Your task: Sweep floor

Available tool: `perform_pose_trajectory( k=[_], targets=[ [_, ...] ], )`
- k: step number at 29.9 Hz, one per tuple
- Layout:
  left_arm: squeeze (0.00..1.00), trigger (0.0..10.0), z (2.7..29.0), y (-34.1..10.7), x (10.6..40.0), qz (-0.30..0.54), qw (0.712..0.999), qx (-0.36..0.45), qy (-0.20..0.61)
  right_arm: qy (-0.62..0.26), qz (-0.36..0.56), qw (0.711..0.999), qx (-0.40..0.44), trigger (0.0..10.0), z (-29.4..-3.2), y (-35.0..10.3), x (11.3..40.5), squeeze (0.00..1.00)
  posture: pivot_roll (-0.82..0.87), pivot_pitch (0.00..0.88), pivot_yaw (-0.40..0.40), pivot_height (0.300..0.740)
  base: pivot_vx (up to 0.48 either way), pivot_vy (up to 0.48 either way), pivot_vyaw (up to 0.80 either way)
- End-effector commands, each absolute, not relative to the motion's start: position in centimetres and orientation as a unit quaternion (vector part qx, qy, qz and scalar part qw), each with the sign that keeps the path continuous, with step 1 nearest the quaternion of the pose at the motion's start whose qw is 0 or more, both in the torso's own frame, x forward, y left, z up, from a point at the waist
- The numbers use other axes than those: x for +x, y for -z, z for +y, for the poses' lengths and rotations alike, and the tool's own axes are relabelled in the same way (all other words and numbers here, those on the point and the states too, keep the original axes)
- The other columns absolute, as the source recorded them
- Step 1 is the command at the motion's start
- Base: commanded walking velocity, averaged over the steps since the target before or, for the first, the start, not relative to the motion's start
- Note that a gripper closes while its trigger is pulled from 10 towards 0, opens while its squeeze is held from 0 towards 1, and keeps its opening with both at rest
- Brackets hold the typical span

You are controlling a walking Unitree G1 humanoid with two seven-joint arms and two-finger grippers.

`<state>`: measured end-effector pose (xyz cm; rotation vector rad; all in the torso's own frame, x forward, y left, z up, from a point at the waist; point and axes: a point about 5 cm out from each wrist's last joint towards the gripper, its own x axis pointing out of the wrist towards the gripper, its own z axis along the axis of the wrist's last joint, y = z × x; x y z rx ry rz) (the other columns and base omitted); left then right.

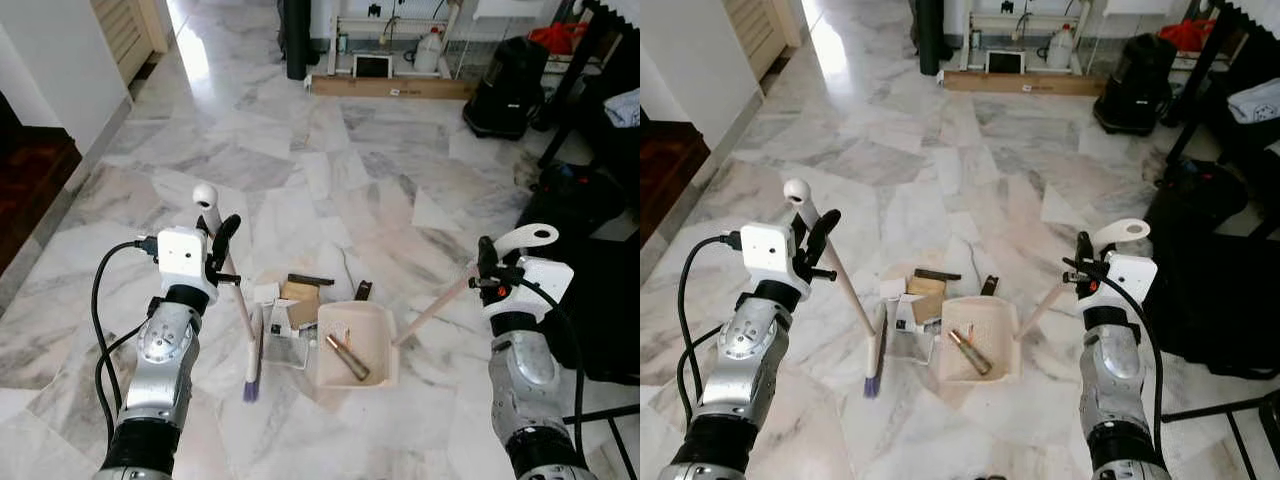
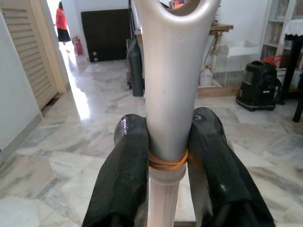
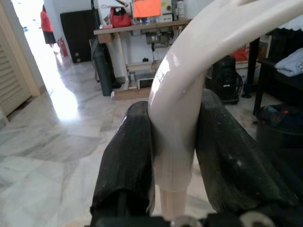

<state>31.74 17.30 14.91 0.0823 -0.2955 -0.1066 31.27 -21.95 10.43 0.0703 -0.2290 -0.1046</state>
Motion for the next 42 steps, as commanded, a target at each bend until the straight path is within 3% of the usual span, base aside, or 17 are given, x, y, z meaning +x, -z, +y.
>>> perform_pose_trajectory(
  k=[1, 13, 23, 31, 42],
  targets=[
    [0.00, 10.0, 17.1, -15.5, 31.6, -0.170, 0.983, 0.051, 0.052, 0.047, -0.144, 0.988, 0.039, 10.0, -21.6, -11.8, 31.4, 0.00, 0.01, 0.095, -0.018, 0.740, 0.000, 0.000, 0.00],
    [0.00, 10.0, 16.7, -15.7, 31.6, -0.172, 0.983, 0.036, 0.055, 0.074, -0.140, 0.978, 0.133, 10.0, -21.8, -11.5, 31.3, 0.00, 0.02, 0.088, -0.007, 0.740, 0.000, 0.000, 0.00],
    [0.00, 10.0, 16.1, -15.8, 31.7, -0.168, 0.982, 0.014, 0.086, 0.064, -0.132, 0.980, 0.139, 10.0, -21.3, -11.2, 31.2, 0.00, 0.02, 0.082, -0.002, 0.740, 0.000, 0.000, 0.00],
    [0.00, 10.0, 14.8, -16.2, 31.5, -0.156, 0.975, -0.026, 0.159, 0.056, -0.127, 0.980, 0.142, 10.0, -21.0, -11.1, 31.4, 0.00, 0.03, 0.066, -0.003, 0.740, 0.000, 0.000, 0.00],
    [0.00, 10.0, 16.6, -16.3, 31.9, -0.167, 0.982, 0.033, 0.078, 0.050, -0.127, 0.981, 0.137, 10.0, -20.9, -11.3, 31.5, 0.00, 0.03, 0.068, -0.005, 0.740, 0.000, 0.000, 0.00]
  ],
)
